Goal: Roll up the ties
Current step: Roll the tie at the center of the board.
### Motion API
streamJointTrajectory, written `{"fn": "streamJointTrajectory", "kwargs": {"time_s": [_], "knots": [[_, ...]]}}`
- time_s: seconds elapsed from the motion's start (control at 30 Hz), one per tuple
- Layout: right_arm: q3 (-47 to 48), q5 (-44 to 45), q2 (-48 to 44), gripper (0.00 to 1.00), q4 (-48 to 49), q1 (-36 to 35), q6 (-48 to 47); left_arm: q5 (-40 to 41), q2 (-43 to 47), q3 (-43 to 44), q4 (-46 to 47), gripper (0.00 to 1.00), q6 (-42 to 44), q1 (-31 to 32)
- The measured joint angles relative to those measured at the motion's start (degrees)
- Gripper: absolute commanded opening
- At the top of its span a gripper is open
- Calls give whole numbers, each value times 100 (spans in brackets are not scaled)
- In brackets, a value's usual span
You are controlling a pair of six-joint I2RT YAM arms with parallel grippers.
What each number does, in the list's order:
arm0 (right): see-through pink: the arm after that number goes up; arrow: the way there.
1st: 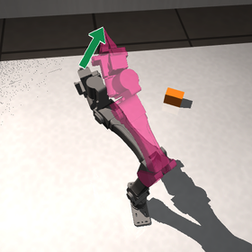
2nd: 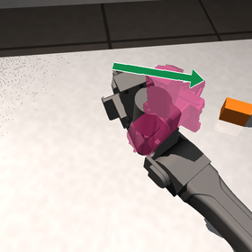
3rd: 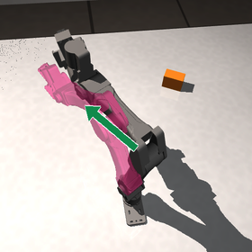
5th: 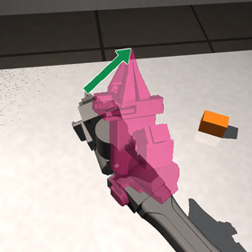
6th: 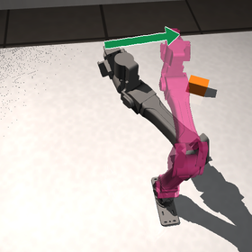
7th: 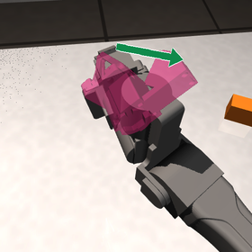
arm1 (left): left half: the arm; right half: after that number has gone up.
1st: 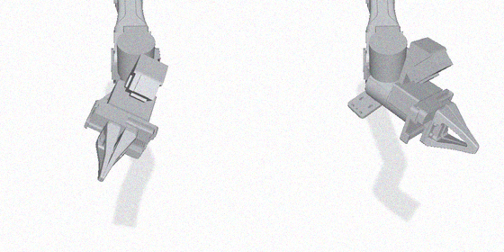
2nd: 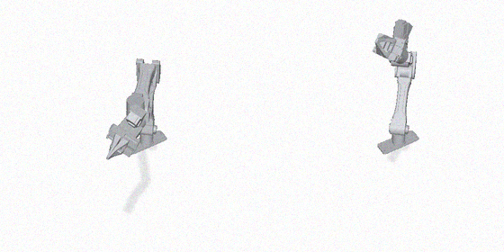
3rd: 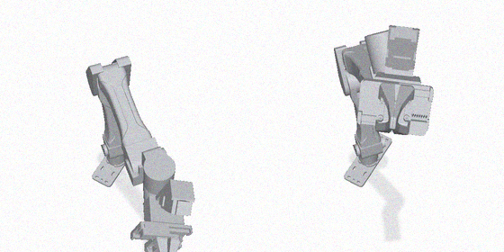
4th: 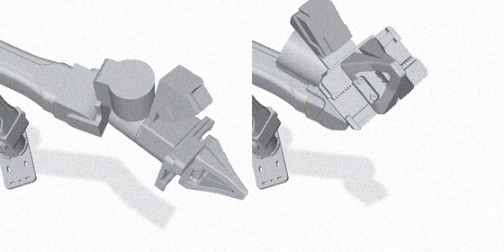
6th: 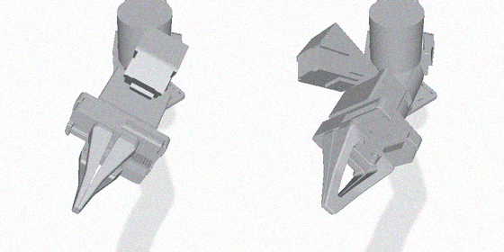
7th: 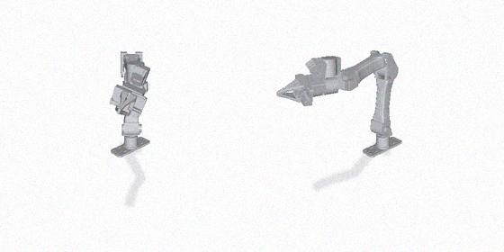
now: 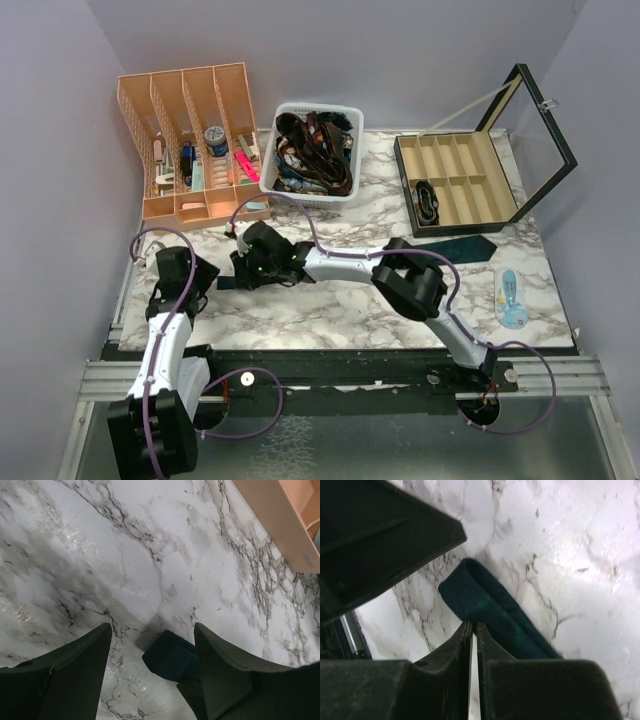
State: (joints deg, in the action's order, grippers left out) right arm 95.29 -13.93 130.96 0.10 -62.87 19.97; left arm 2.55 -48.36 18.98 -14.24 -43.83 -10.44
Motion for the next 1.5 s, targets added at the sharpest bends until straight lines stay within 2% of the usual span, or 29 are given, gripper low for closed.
{"fn": "streamJointTrajectory", "kwargs": {"time_s": [0.23, 0.57, 0.87, 0.97, 1.17, 1.3, 1.5], "knots": [[546, 76, 247, 13, -66, -11, -85, 352, 466, 0, -278, 65, -168, 0], [828, 103, 568, 13, -155, -28, -39, 461, 391, 0, -404, 62, -223, 0], [1781, 540, 1139, 13, -595, -50, -219, 391, 387, 0, -402, 57, -199, 0], [1786, 557, 1139, 17, -638, -42, -313, 323, 385, 0, -380, 57, -197, 0], [1574, 313, 883, 26, -767, 2, -636, 157, 264, -39, -83, 56, -46, 0], [1241, 153, 424, 24, -793, 81, -1014, -72, 127, -133, 243, 52, 122, 0], [1027, -153, -85, 21, -798, 302, -1252, -481, 61, -208, 590, 53, 328, 0]]}}
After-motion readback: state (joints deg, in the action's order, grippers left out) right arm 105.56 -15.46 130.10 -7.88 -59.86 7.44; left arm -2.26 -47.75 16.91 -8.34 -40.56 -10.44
